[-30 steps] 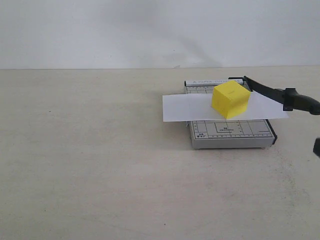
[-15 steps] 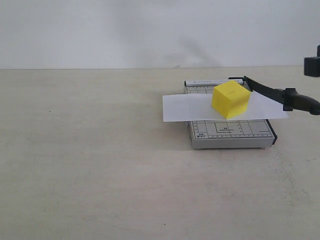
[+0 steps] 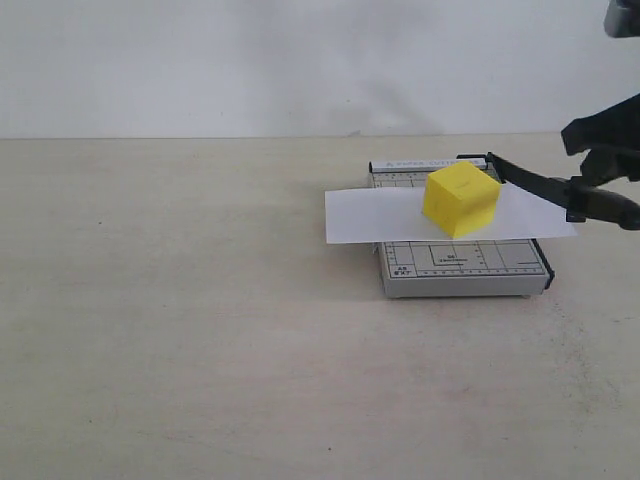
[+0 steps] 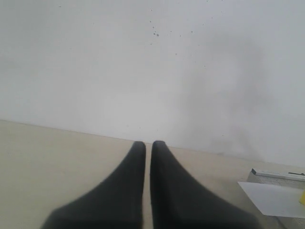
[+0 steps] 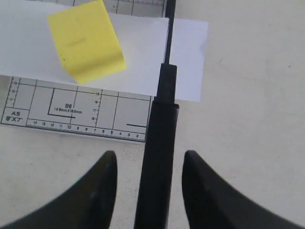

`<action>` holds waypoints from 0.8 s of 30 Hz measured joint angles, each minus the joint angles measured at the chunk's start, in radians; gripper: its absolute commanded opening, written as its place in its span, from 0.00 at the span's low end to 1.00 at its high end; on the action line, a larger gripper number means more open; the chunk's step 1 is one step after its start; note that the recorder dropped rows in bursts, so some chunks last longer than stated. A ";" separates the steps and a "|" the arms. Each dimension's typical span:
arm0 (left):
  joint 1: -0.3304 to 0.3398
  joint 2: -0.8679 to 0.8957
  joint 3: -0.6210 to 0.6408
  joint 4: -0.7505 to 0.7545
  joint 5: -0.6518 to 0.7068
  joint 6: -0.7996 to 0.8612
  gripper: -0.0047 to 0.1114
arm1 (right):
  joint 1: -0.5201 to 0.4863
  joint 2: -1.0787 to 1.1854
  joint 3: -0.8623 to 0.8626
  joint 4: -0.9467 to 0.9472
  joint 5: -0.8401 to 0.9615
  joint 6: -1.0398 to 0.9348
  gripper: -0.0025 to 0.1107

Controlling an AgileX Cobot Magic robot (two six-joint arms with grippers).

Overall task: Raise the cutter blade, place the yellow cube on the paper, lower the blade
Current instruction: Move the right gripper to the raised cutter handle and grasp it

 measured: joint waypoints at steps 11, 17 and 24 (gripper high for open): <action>0.000 0.000 0.000 0.000 0.000 0.000 0.08 | -0.007 0.101 -0.008 -0.008 0.055 0.076 0.02; 0.000 0.000 0.000 0.001 0.000 0.000 0.08 | -0.007 0.145 0.030 0.008 0.050 0.074 0.02; 0.000 0.000 0.000 0.001 0.000 0.000 0.08 | -0.007 0.195 0.147 0.044 -0.083 0.032 0.02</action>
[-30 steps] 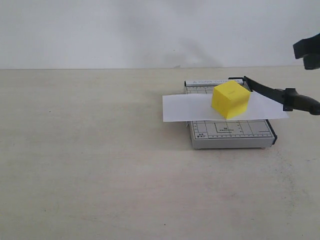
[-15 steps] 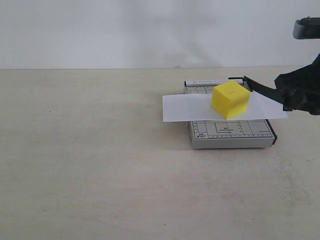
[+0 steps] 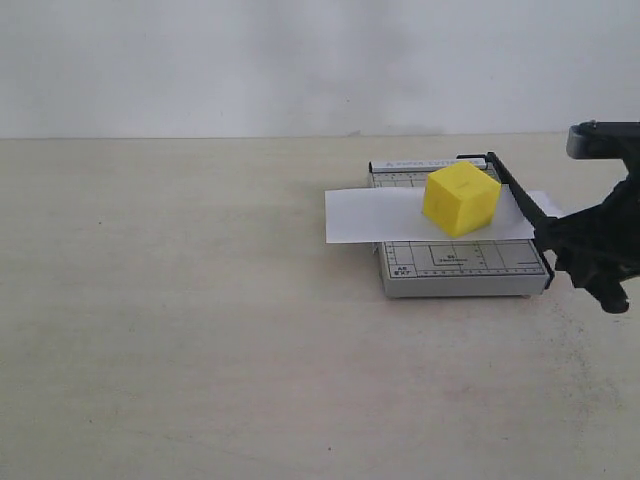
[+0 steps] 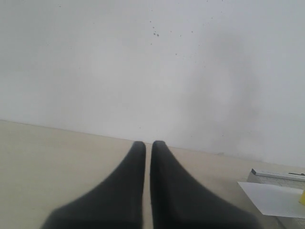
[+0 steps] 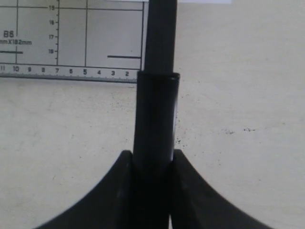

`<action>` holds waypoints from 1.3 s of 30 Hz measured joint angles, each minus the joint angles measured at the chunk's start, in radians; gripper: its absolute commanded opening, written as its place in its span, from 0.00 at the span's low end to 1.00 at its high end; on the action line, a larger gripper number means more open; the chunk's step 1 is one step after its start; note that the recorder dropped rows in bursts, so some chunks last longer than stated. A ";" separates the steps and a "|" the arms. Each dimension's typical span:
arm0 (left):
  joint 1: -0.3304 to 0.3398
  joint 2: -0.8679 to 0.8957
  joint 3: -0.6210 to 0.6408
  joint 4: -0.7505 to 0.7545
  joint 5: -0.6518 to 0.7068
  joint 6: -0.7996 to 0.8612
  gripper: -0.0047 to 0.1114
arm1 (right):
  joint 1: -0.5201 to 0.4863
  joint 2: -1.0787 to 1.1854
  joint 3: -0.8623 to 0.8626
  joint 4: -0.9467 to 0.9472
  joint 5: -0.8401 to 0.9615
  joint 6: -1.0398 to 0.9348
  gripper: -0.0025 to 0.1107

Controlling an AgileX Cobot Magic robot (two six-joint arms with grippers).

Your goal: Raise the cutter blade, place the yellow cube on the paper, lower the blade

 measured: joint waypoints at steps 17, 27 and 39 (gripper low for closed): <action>0.000 0.000 0.000 0.000 0.000 0.000 0.08 | 0.000 0.039 0.074 0.035 -0.125 -0.046 0.31; 0.000 0.000 0.000 0.003 0.000 0.000 0.08 | -0.002 0.004 0.080 0.070 -0.097 -0.040 0.52; 0.000 0.000 0.000 0.003 0.000 0.000 0.08 | -0.002 -0.357 0.082 -0.113 0.063 0.069 0.52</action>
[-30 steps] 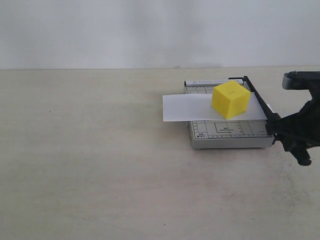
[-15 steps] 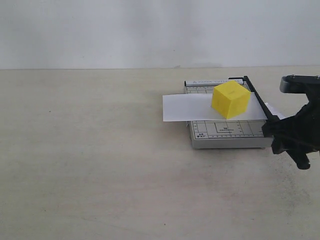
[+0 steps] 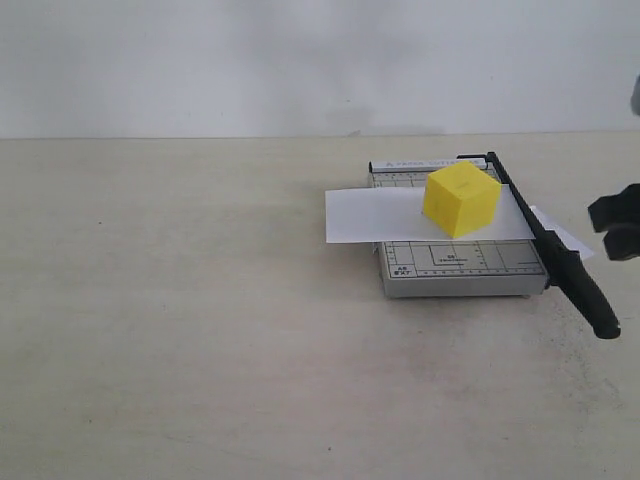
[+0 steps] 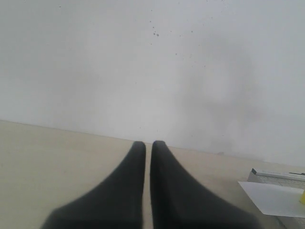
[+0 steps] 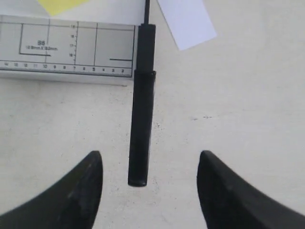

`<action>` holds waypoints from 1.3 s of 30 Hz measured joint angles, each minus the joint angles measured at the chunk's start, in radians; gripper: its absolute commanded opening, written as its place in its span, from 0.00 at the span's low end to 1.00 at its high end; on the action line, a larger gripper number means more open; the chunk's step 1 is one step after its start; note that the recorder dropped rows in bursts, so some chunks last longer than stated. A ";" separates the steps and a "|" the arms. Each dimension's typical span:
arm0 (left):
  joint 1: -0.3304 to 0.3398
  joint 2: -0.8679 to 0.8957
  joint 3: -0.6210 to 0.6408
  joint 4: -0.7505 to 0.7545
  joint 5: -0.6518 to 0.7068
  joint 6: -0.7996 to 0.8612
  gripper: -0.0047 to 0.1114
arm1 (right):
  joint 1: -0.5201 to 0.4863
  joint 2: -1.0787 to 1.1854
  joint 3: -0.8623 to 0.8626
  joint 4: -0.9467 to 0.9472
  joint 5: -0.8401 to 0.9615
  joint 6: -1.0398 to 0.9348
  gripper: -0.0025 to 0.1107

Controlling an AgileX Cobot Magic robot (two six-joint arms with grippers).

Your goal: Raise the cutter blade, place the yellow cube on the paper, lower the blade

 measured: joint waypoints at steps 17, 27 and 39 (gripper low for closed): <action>0.000 0.000 0.000 0.000 0.000 0.000 0.08 | 0.000 -0.868 0.266 0.300 -0.389 -0.159 0.02; 0.000 0.000 0.000 0.000 0.000 0.000 0.08 | 0.000 -1.059 0.567 0.334 -0.494 -0.127 0.02; 0.000 0.000 0.000 0.000 0.002 0.000 0.08 | -0.007 -1.062 0.832 0.294 -0.743 -0.194 0.02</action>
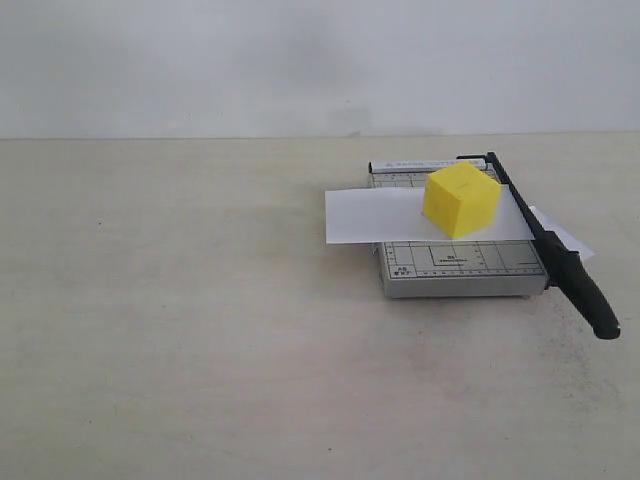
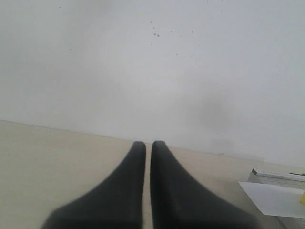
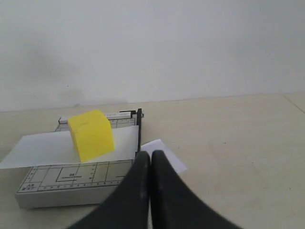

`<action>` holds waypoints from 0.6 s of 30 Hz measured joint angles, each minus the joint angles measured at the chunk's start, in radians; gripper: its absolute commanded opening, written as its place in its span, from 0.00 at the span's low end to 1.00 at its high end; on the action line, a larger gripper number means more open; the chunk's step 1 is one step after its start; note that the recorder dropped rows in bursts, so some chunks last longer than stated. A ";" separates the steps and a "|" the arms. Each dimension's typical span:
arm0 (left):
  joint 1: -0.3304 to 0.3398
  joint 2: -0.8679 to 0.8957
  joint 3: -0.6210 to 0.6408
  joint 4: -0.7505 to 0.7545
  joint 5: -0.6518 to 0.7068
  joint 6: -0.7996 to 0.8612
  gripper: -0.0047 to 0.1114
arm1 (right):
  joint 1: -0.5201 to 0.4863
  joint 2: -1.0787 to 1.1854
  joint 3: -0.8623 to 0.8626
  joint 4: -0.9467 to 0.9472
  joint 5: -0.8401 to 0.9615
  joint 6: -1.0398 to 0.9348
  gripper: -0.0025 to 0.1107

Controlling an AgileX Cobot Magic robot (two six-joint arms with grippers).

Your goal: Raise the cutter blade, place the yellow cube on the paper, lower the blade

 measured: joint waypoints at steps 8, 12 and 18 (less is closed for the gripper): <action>0.000 0.000 0.000 0.000 0.000 0.000 0.08 | -0.065 -0.143 0.007 -0.197 0.304 0.187 0.02; 0.000 0.000 0.000 0.000 0.000 0.000 0.08 | -0.069 -0.193 0.007 -0.302 0.340 0.256 0.02; 0.000 0.000 0.000 0.000 0.000 0.000 0.08 | -0.069 -0.194 0.007 -0.319 0.357 0.282 0.02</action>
